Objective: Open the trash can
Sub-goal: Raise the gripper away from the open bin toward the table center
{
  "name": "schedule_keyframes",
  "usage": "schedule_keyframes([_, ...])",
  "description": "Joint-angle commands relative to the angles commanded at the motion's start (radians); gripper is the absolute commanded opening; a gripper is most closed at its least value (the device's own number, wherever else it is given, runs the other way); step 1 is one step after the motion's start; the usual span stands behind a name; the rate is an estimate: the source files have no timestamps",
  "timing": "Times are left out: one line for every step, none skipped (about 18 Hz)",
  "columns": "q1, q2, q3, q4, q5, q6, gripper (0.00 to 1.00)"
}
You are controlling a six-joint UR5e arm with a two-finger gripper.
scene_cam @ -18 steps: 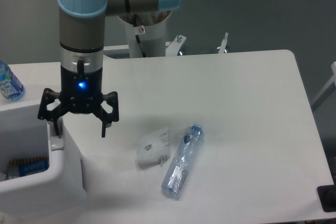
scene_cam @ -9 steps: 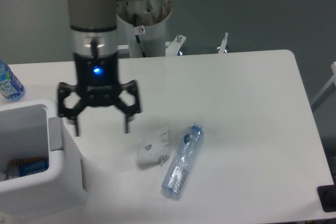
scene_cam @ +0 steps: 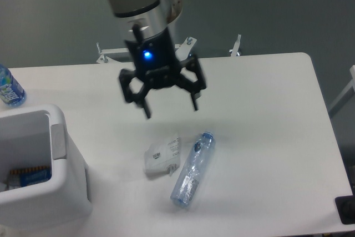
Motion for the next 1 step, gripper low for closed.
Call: schedule_keyframes([0.012,0.011,-0.011,-0.005,0.000,0.045,1.00])
